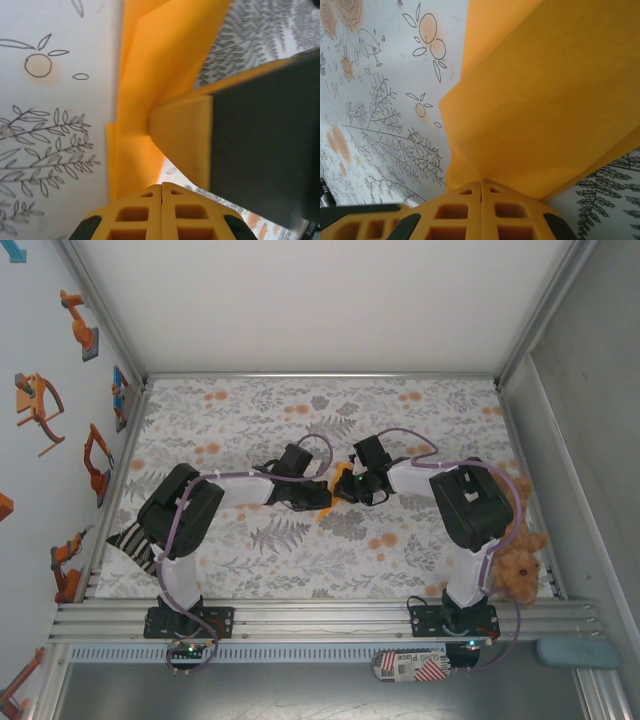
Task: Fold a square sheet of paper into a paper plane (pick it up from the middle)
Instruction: Fold the wing for the fifth time at the center of the table.
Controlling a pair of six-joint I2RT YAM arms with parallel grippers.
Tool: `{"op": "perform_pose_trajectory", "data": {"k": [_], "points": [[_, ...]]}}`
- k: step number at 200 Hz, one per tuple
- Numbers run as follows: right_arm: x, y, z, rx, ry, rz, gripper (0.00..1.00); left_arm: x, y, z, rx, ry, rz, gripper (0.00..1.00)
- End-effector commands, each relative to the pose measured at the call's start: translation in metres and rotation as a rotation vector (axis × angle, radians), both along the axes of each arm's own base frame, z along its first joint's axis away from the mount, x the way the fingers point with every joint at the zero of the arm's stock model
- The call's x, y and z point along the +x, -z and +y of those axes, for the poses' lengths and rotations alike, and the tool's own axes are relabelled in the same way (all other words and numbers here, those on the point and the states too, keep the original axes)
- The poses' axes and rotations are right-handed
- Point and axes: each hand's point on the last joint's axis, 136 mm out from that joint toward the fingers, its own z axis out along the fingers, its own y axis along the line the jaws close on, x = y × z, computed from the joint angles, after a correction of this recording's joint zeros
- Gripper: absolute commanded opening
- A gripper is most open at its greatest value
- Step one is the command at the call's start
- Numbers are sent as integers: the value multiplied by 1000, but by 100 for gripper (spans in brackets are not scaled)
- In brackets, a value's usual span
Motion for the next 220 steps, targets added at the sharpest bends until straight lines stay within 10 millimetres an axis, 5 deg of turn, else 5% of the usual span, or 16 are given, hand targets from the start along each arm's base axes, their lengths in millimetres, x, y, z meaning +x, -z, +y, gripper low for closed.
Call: {"op": "perform_pose_trajectory", "data": {"k": [1,74,220], "points": [[-9,9,-11,-60,28,38,0,8,0,-4,0,-35,1,0],[25,-46,-16,-115,-59,-188,0,-15,37,23,121,-54,96,0],[46,-5,-51,-225,-23,-112,0,-15,38,24,130,-61,113,0]]}}
